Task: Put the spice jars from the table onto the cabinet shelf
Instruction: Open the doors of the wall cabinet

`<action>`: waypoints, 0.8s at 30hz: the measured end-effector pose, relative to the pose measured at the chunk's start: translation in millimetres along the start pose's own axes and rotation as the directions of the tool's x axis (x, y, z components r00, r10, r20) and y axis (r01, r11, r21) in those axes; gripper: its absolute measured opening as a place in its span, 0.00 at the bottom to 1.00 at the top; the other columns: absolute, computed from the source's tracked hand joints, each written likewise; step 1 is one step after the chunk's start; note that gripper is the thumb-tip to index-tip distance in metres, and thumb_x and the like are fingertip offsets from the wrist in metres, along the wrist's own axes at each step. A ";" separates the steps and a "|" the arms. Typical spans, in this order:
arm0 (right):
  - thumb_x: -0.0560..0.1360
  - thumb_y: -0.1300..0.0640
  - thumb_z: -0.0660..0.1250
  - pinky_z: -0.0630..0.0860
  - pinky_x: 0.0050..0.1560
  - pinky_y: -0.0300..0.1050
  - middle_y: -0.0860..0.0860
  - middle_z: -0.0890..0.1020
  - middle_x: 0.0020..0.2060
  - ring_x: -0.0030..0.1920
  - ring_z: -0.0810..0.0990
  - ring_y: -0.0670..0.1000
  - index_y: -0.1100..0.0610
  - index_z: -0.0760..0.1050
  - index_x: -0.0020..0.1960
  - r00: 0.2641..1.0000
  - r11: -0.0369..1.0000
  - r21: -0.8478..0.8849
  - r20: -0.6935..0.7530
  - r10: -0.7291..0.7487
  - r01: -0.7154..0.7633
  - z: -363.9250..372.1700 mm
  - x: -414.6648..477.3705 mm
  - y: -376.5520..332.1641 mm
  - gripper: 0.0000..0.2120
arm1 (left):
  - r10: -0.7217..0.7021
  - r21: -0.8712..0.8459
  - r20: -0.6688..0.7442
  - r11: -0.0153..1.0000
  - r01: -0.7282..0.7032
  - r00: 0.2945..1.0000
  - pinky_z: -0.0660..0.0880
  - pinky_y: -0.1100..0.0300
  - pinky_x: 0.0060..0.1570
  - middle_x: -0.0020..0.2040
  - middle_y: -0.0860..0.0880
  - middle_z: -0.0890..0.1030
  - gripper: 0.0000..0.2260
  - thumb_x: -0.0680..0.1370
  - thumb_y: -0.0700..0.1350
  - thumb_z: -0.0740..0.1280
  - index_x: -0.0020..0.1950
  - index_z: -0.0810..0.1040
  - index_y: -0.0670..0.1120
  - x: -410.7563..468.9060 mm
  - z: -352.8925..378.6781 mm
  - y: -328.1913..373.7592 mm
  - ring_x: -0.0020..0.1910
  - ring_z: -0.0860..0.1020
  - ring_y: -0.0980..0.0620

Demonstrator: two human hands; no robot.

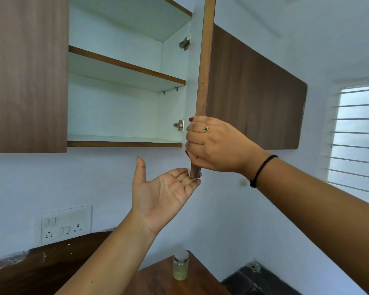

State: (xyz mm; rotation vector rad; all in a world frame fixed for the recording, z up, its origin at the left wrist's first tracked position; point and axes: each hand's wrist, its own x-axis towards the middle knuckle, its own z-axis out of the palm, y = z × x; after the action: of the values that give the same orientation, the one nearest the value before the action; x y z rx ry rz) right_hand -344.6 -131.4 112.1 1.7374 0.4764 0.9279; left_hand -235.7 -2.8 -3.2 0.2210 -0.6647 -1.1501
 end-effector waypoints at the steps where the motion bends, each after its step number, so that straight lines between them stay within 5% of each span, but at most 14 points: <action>1: 0.82 0.56 0.56 0.70 0.68 0.52 0.53 0.81 0.37 0.43 0.80 0.56 0.59 0.81 0.41 1.000 1.000 -0.015 0.006 -0.001 0.002 -0.1 -3.6 0.2 0.18 | -0.005 -0.013 0.002 1.000 0.005 1.000 0.61 0.41 0.74 0.71 0.27 0.68 0.53 0.73 0.73 0.56 0.76 0.53 0.28 1.2 0.0 -1.6 0.72 0.69 0.32; 13: 0.82 0.55 0.55 0.68 0.71 0.50 0.54 0.85 0.43 0.50 0.83 0.56 0.60 0.83 0.45 0.997 0.996 -0.086 0.079 -0.010 0.016 -12.7 -33.5 10.6 0.19 | -0.048 -0.078 -0.016 0.996 0.046 0.999 0.53 0.39 0.77 0.77 0.28 0.55 0.51 0.75 0.70 0.59 0.77 0.49 0.29 16.6 3.9 -16.7 0.78 0.55 0.31; 17: 0.82 0.55 0.57 0.67 0.71 0.50 0.55 0.85 0.46 0.52 0.83 0.56 0.60 0.83 0.47 0.993 0.994 -0.110 0.114 -0.002 0.014 -19.5 -47.7 14.5 0.18 | -0.072 -0.085 -0.034 0.994 0.069 0.997 0.54 0.39 0.75 0.72 0.31 0.64 0.48 0.76 0.68 0.58 0.74 0.52 0.26 19.6 13.4 -29.1 0.77 0.58 0.33; 24: 0.82 0.55 0.58 0.67 0.70 0.51 0.56 0.86 0.50 0.55 0.84 0.56 0.61 0.84 0.50 0.984 0.993 -0.120 0.174 0.039 -0.018 -26.1 -65.8 16.5 0.17 | -0.114 -0.119 -0.020 0.987 0.111 0.993 0.53 0.39 0.76 0.75 0.30 0.60 0.50 0.75 0.70 0.58 0.76 0.51 0.28 28.7 19.0 -41.5 0.78 0.55 0.33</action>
State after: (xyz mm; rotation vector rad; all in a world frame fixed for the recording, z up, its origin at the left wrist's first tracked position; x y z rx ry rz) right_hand -407.6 -167.5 107.6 1.7040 0.2763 0.7970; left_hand -271.9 -42.4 2.2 0.1757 -0.5644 -1.2882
